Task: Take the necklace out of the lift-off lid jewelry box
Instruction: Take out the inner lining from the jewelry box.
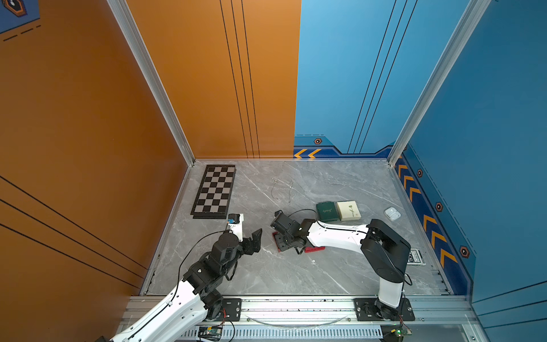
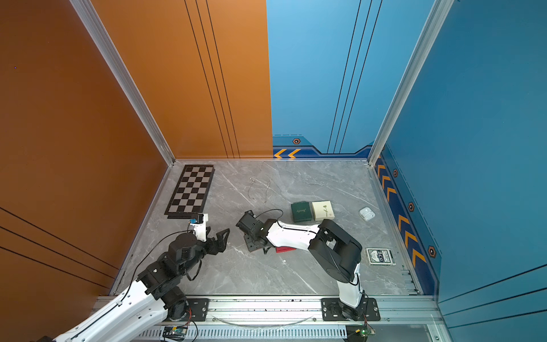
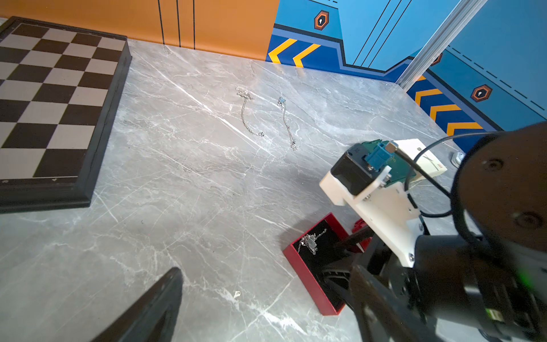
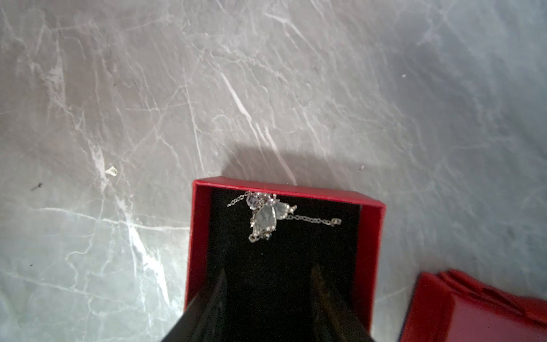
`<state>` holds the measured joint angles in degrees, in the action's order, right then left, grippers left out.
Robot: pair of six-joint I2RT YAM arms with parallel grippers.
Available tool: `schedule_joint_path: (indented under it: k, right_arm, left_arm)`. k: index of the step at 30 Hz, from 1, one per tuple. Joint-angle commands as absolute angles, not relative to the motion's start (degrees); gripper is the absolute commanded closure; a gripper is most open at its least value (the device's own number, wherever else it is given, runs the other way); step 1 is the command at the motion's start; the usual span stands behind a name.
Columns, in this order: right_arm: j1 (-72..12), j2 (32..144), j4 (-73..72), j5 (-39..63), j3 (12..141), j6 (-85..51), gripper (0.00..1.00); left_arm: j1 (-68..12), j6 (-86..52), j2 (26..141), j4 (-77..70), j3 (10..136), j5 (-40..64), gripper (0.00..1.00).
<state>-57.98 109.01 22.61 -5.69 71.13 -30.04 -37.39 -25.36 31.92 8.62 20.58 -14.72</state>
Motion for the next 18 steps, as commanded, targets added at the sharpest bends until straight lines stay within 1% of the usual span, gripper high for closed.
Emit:
schedule_joint_path:
  k: [1,4,7,9,11,13,18]
  right_arm:
    - [-57.70,111.52,26.00,-4.40,73.18,-31.26,0.53]
    - [-57.48,112.92,26.59,-3.36,73.54,-31.88,0.58]
    - [-57.19,113.63,26.89,-2.67,73.70,-32.08,0.68]
    - [-56.94,113.78,26.81,-2.15,73.71,-31.93,0.73]
    - [-56.78,113.58,26.81,-1.76,73.80,-31.57,0.77]
    - [-56.56,113.02,26.32,-2.07,73.45,-31.05,0.84]
    - [-55.73,111.65,24.57,-1.29,72.73,-30.04,0.93]
  left_arm:
    - [-36.69,-25.40,31.29,9.92,19.99,-13.62,0.11]
    - [-36.67,-25.39,31.10,10.11,20.04,-13.46,0.12]
    - [-36.57,-25.26,31.08,10.11,19.95,-13.27,0.13]
    - [-36.56,-25.27,31.26,10.13,20.01,-13.03,0.18]
    - [-36.44,-25.31,31.51,10.20,20.04,-12.93,0.19]
    - [-36.36,-25.35,31.83,10.18,20.29,-12.79,0.20]
    - [-36.26,-25.18,32.24,10.37,20.74,-12.70,0.23]
